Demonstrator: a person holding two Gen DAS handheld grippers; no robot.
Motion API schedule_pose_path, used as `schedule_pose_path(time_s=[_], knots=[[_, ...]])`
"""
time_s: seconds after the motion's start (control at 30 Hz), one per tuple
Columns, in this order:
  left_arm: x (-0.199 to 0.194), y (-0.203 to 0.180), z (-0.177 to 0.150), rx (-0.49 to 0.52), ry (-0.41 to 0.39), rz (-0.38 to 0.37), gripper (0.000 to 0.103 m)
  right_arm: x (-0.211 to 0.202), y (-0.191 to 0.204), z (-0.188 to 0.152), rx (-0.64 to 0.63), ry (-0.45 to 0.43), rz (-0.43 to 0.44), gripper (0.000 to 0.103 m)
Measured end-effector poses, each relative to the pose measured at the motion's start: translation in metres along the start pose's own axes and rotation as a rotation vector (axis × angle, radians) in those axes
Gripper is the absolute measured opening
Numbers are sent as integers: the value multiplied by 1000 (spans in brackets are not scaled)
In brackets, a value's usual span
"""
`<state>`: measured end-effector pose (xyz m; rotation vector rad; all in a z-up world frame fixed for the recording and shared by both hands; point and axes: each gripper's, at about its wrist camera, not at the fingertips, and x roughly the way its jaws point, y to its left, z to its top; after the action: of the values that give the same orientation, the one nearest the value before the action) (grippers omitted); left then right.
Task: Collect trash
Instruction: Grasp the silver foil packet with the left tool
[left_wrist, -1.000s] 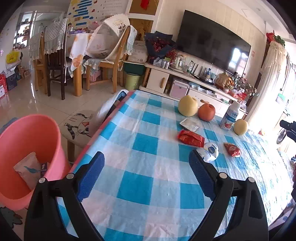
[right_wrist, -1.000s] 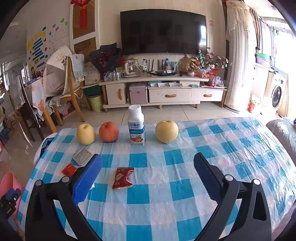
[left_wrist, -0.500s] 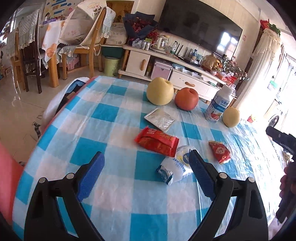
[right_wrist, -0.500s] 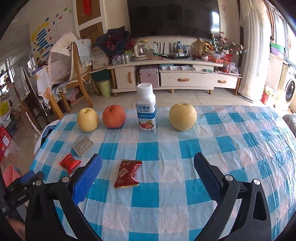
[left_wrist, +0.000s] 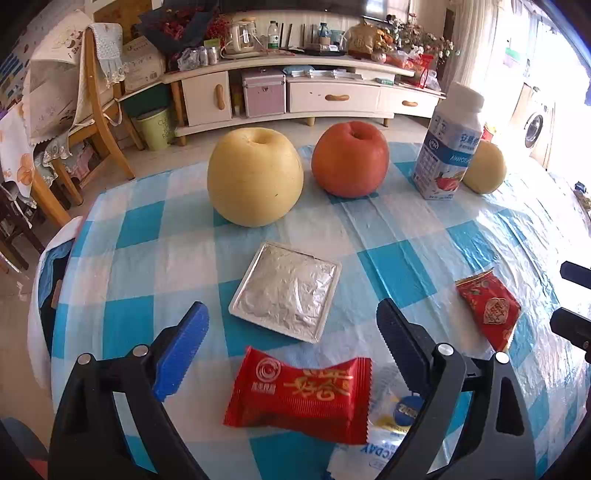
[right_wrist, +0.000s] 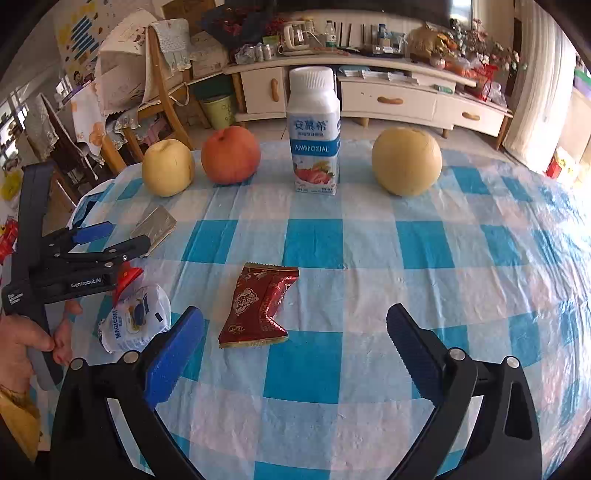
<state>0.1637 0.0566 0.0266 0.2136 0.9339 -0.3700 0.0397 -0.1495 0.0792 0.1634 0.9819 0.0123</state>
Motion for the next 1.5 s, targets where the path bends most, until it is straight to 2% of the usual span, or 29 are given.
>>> schedule_pose_path(time_s=[0.1,0.23,0.37,0.47,0.5,0.63,1.07,1.2,1.4,1.5], knots=[[18,-3,6,38,44,10,93,10,-3,1,33,19,52,98],[29,-5,10,76,64,22,90,19,6,2,-9,23,50,98],[29,-2,13,60,48,-11,76,31,14,1,-42,35,49,95],[27,-5,12,67,27,-32,64,38,18,1,-51,57,70,77],[25,-7,9,64,20,-38,60,39,21,0,-60,61,71,77],[22,-9,3,50,-2,-26,59,43,26,-4,-103,66,41,77],[-6,-37,-35,58,-6,-49,59,51,21,-7,-119,61,76,76],[-20,-43,-53,34,-13,-77,59,49,26,-7,-144,69,79,56],[-41,-48,-78,-27,-21,-117,59,48,28,-7,-160,84,87,46],[-51,-48,-90,-54,-32,-122,59,42,28,-8,-181,87,95,37]])
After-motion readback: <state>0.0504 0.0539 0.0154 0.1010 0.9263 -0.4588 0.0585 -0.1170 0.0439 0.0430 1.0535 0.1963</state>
